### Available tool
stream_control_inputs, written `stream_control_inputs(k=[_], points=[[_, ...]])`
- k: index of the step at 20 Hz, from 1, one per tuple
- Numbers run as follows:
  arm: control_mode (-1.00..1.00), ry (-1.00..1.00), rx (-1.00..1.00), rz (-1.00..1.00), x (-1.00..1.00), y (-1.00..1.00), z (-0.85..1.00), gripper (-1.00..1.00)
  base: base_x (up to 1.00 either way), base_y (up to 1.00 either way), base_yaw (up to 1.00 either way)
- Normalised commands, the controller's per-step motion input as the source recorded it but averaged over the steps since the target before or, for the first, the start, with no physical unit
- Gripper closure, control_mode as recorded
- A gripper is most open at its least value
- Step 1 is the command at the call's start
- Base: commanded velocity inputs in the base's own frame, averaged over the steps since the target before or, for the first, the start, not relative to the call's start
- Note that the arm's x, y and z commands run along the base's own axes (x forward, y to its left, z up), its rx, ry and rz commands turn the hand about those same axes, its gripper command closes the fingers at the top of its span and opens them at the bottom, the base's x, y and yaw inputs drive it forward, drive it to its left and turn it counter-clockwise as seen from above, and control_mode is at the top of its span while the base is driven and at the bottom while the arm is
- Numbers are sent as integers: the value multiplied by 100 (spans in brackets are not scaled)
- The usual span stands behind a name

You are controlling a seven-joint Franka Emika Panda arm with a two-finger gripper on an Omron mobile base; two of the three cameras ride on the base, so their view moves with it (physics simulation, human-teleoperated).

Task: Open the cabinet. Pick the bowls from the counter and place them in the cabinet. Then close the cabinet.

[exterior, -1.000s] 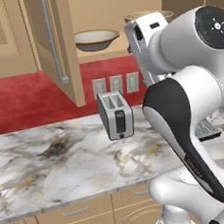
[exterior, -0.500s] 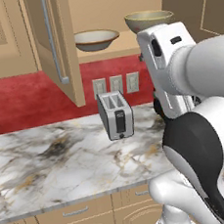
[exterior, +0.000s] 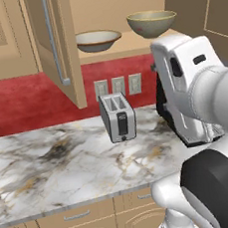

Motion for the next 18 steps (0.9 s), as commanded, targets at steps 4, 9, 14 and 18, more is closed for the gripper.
stream_control_inputs(k=[4,9,14,18], points=[[-100,-3,0,0,-21,18,0,-100,0,0,0],[-100,0,0,0,-3,25,-3,-100,0,0,0],[-100,0,0,0,-5,27,0,-100,0,0,0],[-100,0,0,0,-5,27,0,-100,0,0,0]])
